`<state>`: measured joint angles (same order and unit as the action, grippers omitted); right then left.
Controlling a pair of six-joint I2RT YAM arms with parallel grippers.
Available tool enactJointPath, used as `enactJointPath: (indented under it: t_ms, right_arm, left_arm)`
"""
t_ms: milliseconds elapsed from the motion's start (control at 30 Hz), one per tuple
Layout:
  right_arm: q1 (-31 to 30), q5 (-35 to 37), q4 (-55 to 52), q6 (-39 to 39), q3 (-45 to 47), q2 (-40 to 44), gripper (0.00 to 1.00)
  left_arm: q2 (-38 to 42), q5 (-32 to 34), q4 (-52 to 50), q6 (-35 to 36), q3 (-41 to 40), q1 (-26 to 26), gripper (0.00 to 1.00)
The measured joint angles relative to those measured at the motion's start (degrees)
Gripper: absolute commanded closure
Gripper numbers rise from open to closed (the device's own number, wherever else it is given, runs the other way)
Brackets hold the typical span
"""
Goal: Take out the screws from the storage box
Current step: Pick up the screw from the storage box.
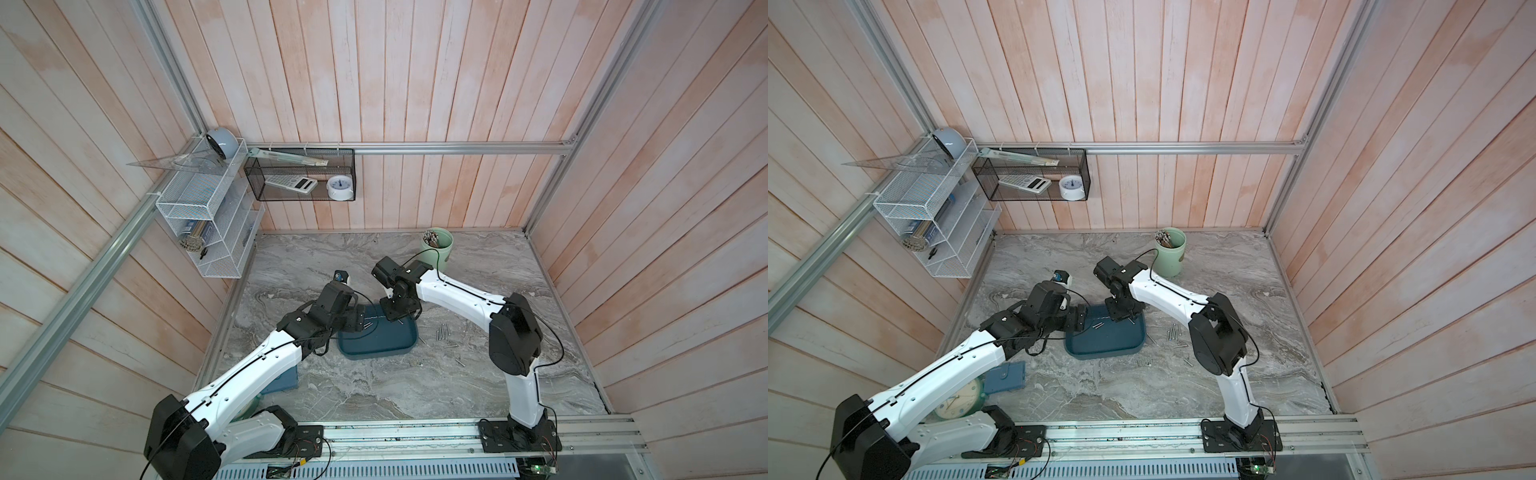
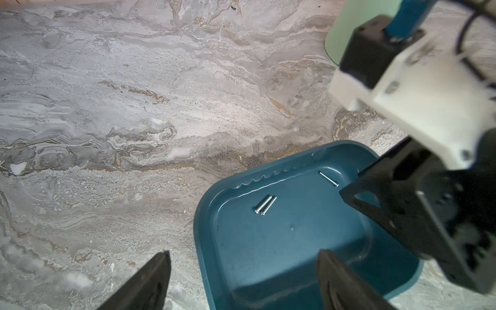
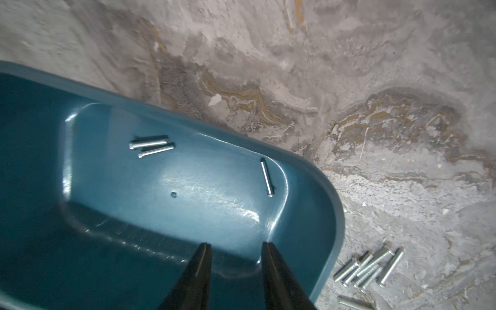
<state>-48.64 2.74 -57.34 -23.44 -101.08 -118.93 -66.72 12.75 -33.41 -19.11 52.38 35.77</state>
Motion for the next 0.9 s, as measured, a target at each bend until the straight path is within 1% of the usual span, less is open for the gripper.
enactJointPath:
  t_ms: [100,233,333,533,800,900]
  right_arm:
    - [0.31,0.31,-1.49,0.44,-0.61,-2.73,0.65]
    - [0.85,0.26,-2.38,0.90,-0.72,-4.20,0.72]
    - [1.60,0.09,-2.54,0.94,-1.22,-4.76,0.74]
    - [2.80,-0.26,-2.49,1.01,-2.10,-6.95,0.75]
    - [2.82,-0.31,-2.54,1.01,-2.69,-9.29,0.75]
    - [2.82,-0.37,-2.54,1.01,-2.99,-10.08,0.77]
  left_arm:
    - [-0.22,0.04,-0.04,0.09,0.00,0.00,0.10]
    - [-0.79,0.17,-0.09,0.09,0.00,0.00,0.09]
    - [-0.81,0.20,-0.07,0.09,0.00,0.00,0.09]
    - [-0.83,0.79,-0.13,0.11,0.00,0.00,0.10]
    - [-1.25,0.87,-0.22,0.13,0.00,0.00,0.09]
    - [-1.40,1.03,-0.24,0.17,0.00,0.00,0.09]
